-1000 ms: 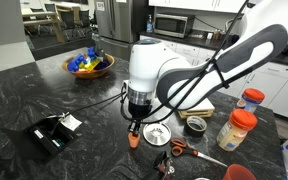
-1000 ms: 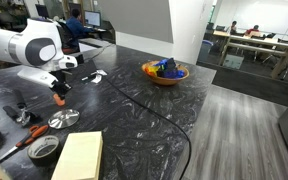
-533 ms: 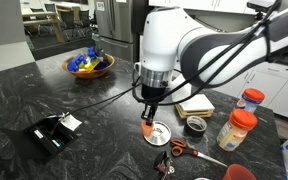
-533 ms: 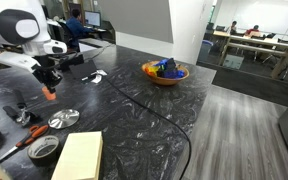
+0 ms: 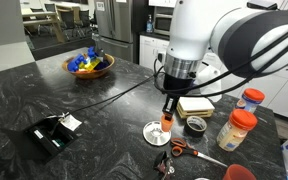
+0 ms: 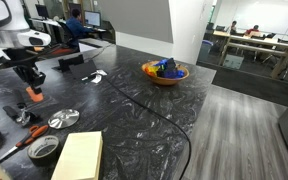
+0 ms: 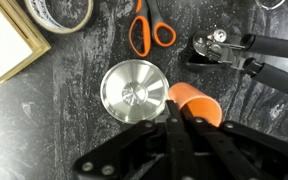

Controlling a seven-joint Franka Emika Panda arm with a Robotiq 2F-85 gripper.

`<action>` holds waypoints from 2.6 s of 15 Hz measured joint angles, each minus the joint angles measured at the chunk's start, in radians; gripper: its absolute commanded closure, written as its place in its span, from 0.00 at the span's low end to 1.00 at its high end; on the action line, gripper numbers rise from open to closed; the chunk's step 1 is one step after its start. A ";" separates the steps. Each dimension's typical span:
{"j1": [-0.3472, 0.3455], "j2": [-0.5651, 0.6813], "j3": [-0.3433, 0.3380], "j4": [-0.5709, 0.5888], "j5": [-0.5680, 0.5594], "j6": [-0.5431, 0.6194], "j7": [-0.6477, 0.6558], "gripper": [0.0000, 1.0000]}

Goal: Put the small orange cup in the big orange cup

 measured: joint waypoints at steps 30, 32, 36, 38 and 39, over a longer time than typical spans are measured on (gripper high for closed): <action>0.035 -0.511 0.102 -0.445 0.301 -0.115 0.111 0.99; 0.035 -0.506 0.104 -0.451 0.301 -0.115 0.111 0.99; 0.043 -0.514 0.128 -0.493 0.345 -0.115 0.116 0.99; 0.058 -0.527 0.144 -0.515 0.370 -0.115 0.135 0.99; 0.065 -0.538 0.150 -0.524 0.382 -0.115 0.146 0.99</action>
